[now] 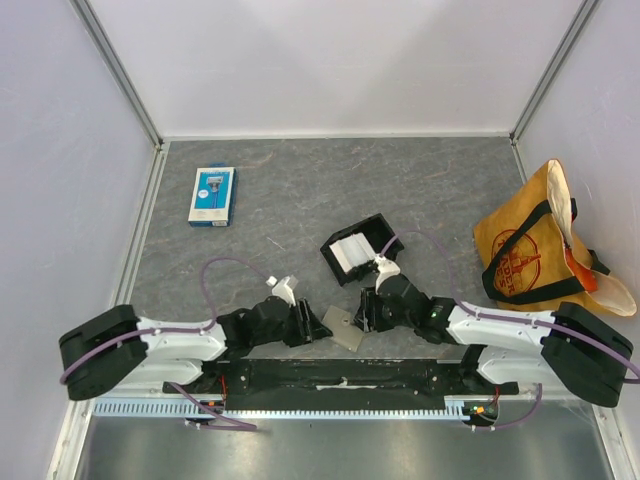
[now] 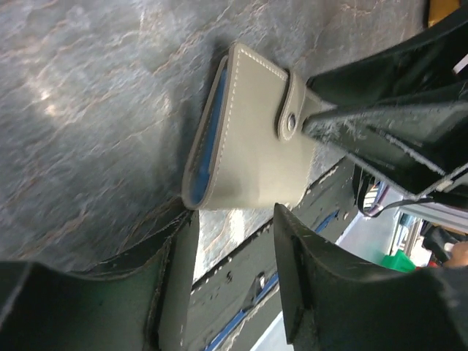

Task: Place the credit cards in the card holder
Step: Open the card holder at the center of the board.

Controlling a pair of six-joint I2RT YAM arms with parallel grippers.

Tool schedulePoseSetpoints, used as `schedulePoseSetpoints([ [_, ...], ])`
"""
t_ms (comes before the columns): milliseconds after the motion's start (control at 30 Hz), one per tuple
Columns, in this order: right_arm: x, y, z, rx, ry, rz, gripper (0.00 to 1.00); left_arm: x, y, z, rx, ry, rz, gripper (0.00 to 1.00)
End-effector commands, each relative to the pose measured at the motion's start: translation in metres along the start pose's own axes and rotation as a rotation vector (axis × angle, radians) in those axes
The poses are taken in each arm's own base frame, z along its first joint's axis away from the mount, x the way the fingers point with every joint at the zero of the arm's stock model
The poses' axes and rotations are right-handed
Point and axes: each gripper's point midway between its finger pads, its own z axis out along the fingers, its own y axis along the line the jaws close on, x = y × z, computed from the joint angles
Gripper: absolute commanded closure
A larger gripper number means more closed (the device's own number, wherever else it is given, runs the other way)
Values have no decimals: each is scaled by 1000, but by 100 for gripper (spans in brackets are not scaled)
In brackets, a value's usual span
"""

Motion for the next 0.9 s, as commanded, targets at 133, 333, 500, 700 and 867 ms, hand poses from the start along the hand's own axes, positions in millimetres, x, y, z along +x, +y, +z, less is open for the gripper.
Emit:
schedulePoseSetpoints([
  [133, 29, 28, -3, -205, 23, 175, 57, -22, -9, 22, 5, -101, -53, 57],
  [333, 42, 44, 6, -137, -16, 199, 61, -53, 9, 12, -80, -177, -30, 65],
  [500, 49, 75, 19, -143, -26, 212, 59, -93, 29, -4, -172, -238, 17, 64],
  [700, 38, 96, 28, -146, -42, 152, 56, -113, 41, -23, -233, -234, 140, 54],
  [867, 18, 66, 5, -47, -138, 92, 50, -94, 50, -38, -253, -167, 160, 37],
])
